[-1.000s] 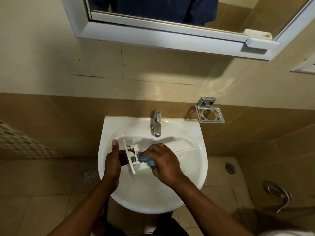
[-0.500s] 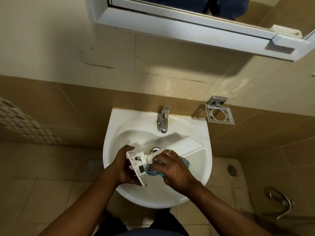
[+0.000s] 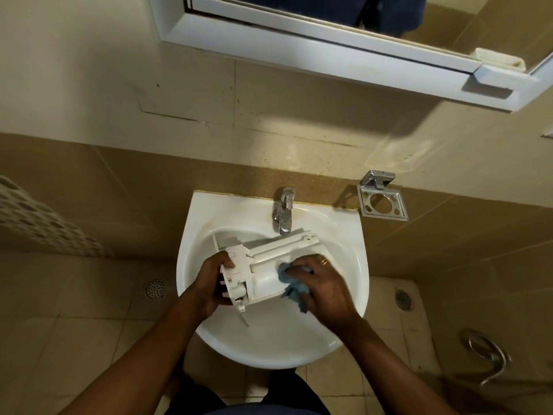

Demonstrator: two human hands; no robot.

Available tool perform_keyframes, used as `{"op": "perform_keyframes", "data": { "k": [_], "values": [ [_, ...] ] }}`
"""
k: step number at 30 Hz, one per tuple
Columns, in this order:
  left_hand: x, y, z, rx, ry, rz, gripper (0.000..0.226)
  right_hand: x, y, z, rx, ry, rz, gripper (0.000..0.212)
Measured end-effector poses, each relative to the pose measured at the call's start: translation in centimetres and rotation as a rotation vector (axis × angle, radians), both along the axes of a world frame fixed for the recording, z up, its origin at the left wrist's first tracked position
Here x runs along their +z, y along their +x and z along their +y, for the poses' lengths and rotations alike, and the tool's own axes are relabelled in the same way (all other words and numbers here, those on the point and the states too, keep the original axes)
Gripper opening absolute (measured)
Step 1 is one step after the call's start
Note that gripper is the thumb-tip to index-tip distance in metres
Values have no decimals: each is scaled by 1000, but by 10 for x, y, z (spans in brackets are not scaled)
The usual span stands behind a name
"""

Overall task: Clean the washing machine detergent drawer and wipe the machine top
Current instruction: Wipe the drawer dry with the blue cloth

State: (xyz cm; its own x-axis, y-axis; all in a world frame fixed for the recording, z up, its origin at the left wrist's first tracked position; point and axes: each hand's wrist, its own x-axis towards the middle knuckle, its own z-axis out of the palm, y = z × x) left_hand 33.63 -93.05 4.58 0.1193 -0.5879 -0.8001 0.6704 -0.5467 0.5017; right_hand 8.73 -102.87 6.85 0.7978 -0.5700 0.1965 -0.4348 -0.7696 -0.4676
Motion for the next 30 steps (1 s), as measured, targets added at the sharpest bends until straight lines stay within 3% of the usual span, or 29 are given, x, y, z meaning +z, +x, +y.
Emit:
{"op": "perform_keyframes", "data": {
  "k": [3,7,15,20,23,30],
  "values": [
    [-4,-2,5,56,-5,-49,73,-6,-21,-29,-282,27,-32,40],
    [-5,-11,7,148,-82,-61,39,-3,-14,-45,-519,32,55,45],
    [-6,-10,10,256,-150,-104,52,-12,40,1,-346,50,159,34],
    [-2,-16,5,247,-191,-193,51,-12,80,41,-46,174,120,40],
    [-2,-13,5,264,-187,-164,52,-12,70,37,35,69,147,40],
    [-1,-9,1,274,-153,-99,49,-27,22,-6,-298,-38,200,40]
  ]
}}
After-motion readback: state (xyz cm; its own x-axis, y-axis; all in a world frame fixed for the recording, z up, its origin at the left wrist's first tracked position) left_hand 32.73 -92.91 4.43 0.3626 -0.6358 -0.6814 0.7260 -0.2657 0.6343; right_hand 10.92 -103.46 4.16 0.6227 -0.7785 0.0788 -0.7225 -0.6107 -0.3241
